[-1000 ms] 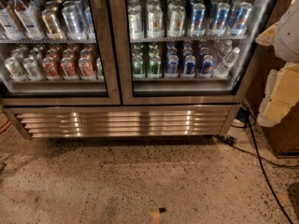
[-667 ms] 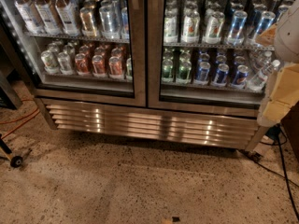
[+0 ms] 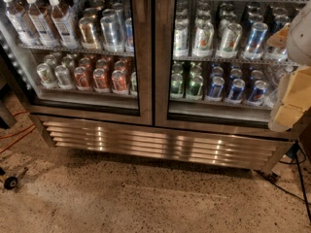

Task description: Open right fridge door

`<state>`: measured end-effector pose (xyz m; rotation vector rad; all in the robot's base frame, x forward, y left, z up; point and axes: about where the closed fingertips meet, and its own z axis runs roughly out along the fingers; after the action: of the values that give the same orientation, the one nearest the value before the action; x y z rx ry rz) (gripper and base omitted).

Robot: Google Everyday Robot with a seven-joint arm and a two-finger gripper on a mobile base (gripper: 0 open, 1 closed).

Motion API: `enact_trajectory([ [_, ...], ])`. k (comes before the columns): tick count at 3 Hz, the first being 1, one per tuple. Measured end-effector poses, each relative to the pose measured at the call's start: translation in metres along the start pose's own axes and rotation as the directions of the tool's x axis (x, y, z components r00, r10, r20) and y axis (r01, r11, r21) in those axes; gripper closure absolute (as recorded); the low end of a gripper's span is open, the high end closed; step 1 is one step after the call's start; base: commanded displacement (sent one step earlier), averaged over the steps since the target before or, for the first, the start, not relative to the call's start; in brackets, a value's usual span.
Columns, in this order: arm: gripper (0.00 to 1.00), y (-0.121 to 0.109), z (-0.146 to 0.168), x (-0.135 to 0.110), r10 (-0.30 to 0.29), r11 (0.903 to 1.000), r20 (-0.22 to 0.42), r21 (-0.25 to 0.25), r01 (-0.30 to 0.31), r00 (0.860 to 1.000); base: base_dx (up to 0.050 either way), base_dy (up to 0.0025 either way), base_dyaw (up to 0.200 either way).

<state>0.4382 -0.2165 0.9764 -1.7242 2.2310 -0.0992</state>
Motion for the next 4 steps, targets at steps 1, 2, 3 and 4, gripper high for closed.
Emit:
enact_trajectory([
  [1,0.0,0.0,0.0,0.0,0.0,1.0,0.0,0.0,0.0,1.0,0.048,-0.00005,0.001],
  [2,0.0,0.0,0.0,0.0,0.0,1.0,0.0,0.0,0.0,1.0,0.048,-0.00002,0.0],
  [3,0.0,0.0,0.0,0.0,0.0,1.0,0.0,0.0,0.0,1.0,0.048,-0.00001,0.0],
  [4,0.0,0.0,0.0,0.0,0.0,1.0,0.0,0.0,0.0,1.0,0.0,0.0,0.0],
])
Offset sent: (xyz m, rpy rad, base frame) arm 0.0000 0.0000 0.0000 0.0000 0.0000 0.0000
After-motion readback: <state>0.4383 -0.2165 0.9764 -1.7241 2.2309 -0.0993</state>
